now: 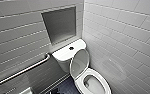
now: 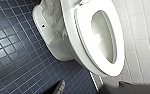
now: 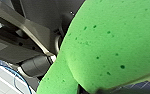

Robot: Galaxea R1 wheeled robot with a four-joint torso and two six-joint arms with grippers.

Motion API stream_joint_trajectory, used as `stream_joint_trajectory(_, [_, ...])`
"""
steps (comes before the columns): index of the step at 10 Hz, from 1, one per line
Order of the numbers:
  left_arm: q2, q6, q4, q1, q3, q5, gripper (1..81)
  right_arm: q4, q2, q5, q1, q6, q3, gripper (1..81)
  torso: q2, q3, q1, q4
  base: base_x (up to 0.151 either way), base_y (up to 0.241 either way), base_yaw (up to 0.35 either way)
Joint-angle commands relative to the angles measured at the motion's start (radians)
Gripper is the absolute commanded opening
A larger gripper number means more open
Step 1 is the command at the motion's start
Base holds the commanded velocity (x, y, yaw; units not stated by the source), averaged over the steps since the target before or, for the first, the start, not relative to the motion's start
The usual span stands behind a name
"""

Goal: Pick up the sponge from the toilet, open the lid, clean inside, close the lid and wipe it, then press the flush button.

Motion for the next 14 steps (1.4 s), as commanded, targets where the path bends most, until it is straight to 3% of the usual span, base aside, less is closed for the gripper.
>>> stream_joint_trajectory(1, [-0.032,0.003,-0.164,-0.195,0.024,0.036,81.1,-0.067,-0.180,-0.034,-0.052,-0.003,0.320,1.0,0.000,0.000,0.000,0.000,0.000,0.000,0.000])
stream_joint_trajectory(4, [-0.017,0.003,-0.271,-0.299,-0.005,0.030,81.1,-0.073,-0.199,0.008,-0.061,-0.005,0.362,1.0,0.000,0.000,0.000,0.000,0.000,0.000,0.000])
stream_joint_trajectory(6, [-0.003,-0.001,-0.310,-0.350,-0.042,0.032,81.1,-0.087,-0.196,0.008,-0.067,-0.005,0.362,1.0,0.000,-0.072,0.000,0.000,0.000,0.000,0.000])
stream_joint_trajectory(7, [-0.003,-0.004,-0.315,-0.367,-0.049,0.029,81.1,-0.089,-0.196,0.008,-0.067,-0.005,0.362,1.0,0.000,-0.018,0.000,0.000,0.000,0.000,0.000])
stream_joint_trajectory(9, [-0.002,-0.033,-0.315,-0.404,-0.077,0.027,81.1,-0.093,-0.188,0.008,-0.067,-0.006,0.360,1.0,0.001,-0.048,0.000,0.000,0.000,0.000,0.000])
stream_joint_trajectory(12, [0.009,-0.100,-0.315,-0.459,-0.128,0.021,81.1,-0.095,-0.185,0.009,-0.070,-0.006,0.360,1.0,0.002,-0.054,0.001,0.000,0.000,0.000,0.000])
stream_joint_trajectory(14, [0.029,-0.120,-0.315,-0.481,-0.134,-0.034,81.1,-0.095,-0.184,0.023,-0.075,-0.005,0.360,1.0,0.002,-0.054,0.001,0.000,0.000,0.000,0.000])
